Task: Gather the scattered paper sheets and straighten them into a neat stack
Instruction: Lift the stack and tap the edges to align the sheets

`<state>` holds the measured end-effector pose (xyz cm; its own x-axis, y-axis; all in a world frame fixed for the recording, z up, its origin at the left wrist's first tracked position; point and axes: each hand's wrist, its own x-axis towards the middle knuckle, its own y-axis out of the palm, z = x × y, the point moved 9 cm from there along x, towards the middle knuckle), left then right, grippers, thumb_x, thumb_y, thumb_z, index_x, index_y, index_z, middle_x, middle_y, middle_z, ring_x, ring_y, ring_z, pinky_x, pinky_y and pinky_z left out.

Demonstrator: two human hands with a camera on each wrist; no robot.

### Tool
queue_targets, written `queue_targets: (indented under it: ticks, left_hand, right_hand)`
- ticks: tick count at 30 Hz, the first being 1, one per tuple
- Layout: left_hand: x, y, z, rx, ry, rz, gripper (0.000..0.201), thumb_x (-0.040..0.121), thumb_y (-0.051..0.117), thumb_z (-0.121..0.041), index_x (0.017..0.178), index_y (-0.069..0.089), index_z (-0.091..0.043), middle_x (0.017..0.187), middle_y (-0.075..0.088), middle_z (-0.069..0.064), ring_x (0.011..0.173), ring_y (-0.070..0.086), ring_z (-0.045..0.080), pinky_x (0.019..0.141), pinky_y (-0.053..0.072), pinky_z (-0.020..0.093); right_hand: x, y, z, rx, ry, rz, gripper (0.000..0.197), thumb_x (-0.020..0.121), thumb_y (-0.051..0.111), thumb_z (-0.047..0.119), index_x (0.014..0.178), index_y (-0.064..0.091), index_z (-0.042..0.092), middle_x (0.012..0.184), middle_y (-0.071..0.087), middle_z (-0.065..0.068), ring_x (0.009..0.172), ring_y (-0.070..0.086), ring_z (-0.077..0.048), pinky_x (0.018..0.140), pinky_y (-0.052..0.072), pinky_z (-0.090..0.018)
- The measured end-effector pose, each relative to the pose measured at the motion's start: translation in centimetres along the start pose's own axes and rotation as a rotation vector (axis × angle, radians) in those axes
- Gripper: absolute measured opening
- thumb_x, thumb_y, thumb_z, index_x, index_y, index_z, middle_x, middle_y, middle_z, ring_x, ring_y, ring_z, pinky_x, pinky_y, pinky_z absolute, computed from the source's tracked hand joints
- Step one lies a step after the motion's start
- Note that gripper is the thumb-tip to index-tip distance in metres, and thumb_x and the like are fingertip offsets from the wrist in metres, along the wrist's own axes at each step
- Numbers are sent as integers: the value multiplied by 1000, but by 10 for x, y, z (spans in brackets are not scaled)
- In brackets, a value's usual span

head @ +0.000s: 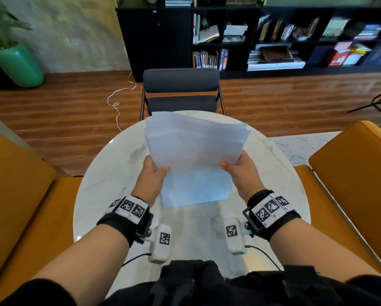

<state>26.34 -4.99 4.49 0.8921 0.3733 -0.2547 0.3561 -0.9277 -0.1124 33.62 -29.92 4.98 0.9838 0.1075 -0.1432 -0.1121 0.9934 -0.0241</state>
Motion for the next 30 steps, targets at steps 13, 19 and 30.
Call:
queue_targets:
  ticks: [13,19,30]
  left_hand:
    - [-2,-1,-22,118,46,-97,36,90,51,-16,124,40,-14,123,59,8,111,59,28,101,47,48]
    - [-12,7,-24,135,33,-64,38,92,51,-15,128,39,-17,124,57,4,108,57,23,94,47,36]
    - [-28,-11,-68,-28,234,-178,33,92,52,-6,118,38,-21,107,59,-5,93,60,6,77,51,18]
  right_hand:
    - [4,4,-4,38,26,0,53,74,60,11,127,54,12,121,68,-12,111,64,-32,101,48,-55]
    - [-1,7,-1,-5,11,24,49,78,61,7,127,55,12,120,69,-13,109,66,-32,97,50,-56]
    - [-9,-1,39,58,-134,-53,42,77,63,8,117,56,18,114,69,-6,107,66,-24,94,52,-42]
